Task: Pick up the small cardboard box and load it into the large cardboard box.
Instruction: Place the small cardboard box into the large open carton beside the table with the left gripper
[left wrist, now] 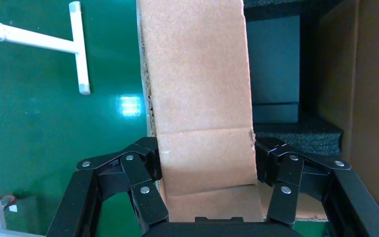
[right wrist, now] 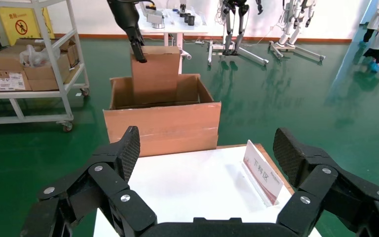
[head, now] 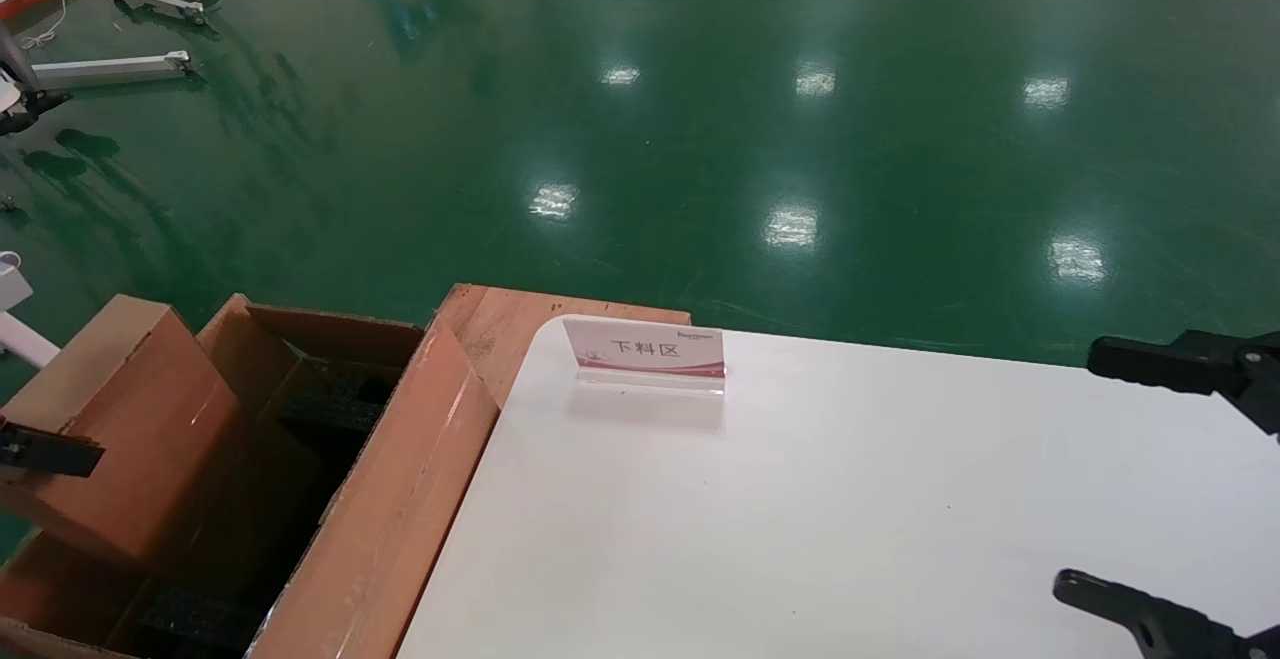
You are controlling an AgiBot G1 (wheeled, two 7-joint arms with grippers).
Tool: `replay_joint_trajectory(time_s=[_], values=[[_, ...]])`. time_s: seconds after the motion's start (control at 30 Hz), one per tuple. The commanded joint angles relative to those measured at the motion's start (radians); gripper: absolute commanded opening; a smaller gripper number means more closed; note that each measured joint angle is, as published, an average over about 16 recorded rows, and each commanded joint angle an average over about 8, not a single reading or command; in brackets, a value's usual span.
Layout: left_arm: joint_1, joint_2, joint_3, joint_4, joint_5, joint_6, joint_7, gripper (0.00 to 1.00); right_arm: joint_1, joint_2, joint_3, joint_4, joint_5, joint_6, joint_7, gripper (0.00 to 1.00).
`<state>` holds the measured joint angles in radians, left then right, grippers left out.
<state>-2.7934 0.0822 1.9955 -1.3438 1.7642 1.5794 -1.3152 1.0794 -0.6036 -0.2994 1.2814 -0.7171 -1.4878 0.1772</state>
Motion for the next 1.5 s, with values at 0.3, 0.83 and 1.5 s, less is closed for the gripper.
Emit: replay_joint_trajectory(time_s=[0.3, 0.83, 1.5], values=[[0.029, -0.007, 0.0, -0.003, 0.012, -0.019, 0.014, 0.0, 0.0, 0.0, -0.001, 0.0, 0.0, 0.0, 0.0, 1.0], [0.078, -0.038, 0.016, -0.004, 0.05, -0.057, 0.025, 0.0, 0.0, 0.001, -0.001, 0.0, 0.001, 0.001, -0.001, 1.0], [0.176, -0.031, 0.088, -0.001, 0.063, -0.156, -0.053, 0.0, 0.001, 0.001, -0.002, 0.0, 0.002, 0.001, -0.001, 1.0]])
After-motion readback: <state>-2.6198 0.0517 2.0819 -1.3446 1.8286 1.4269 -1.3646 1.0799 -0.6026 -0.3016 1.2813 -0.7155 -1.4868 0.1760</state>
